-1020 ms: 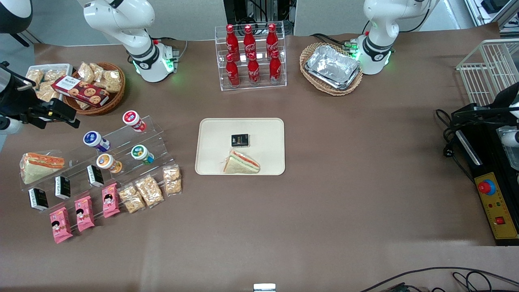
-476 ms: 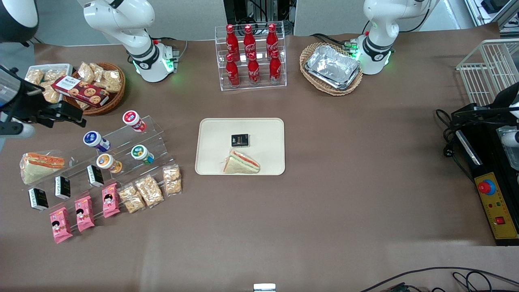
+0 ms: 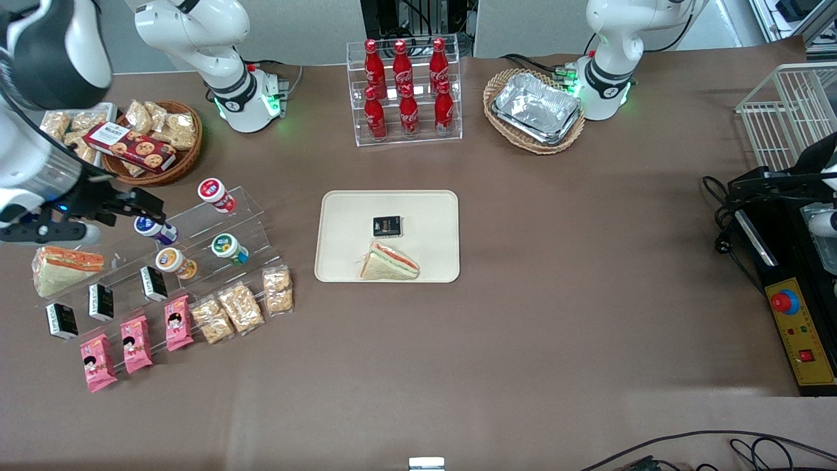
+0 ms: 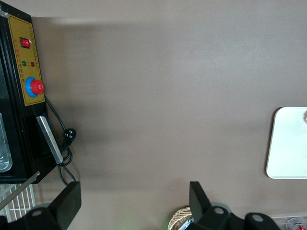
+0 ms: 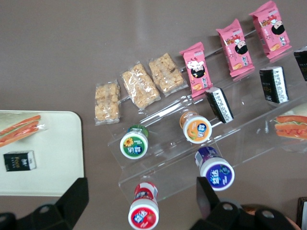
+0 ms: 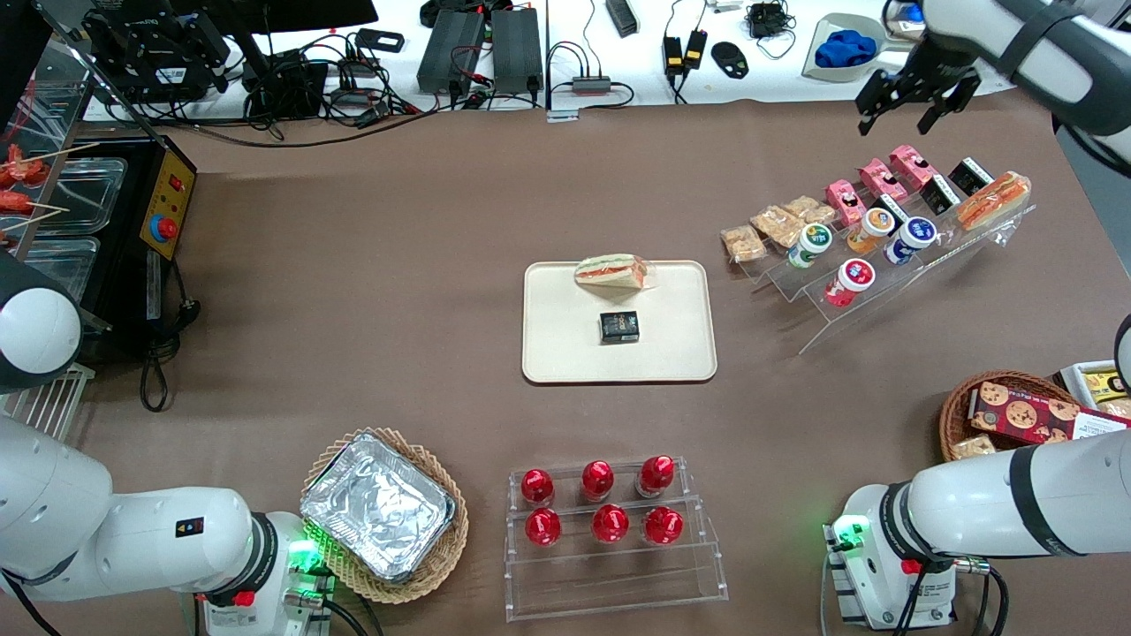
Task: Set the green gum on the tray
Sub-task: 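Move the right gripper over the green-lidded gum bottle on the rack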
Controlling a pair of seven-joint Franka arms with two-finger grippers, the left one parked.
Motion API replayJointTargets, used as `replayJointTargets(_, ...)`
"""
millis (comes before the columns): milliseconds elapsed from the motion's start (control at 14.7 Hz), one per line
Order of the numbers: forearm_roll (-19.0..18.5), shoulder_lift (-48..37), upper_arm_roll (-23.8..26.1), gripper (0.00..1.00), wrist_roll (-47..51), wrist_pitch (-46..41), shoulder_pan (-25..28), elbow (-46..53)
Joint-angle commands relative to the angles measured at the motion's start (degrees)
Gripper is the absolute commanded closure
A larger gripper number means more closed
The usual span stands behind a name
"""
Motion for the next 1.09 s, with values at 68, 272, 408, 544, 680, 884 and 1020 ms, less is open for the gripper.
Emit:
replayJointTargets(68,-1.43,-5.12,0.1,0.0,1.44,12.42,1.33,-13.69)
replayJointTargets(272,-1.43,-6.28,0.1,0.0,1.44,20.25,2.64,-21.35)
replayJointTargets(408,-1.43,-5.93,0.19,0.0,1.53,25.0,2.65,-24.7)
replayJointTargets(544,-1.43,-5.58,0.19,0.0,1.61,27.65,3.08,-27.34)
replayJointTargets(680,-1.52,-4.26,0.45,0.0,3.62,30.28,4.23,-28.92)
replayJointTargets(884,-4.23,-2.59,1.86,0.0,6.97,35.2,5.2,-30.95)
replayJointTargets(1020,-4.86,-1.01,1.86,0.0,7.5,37.14,5.2,-31.3)
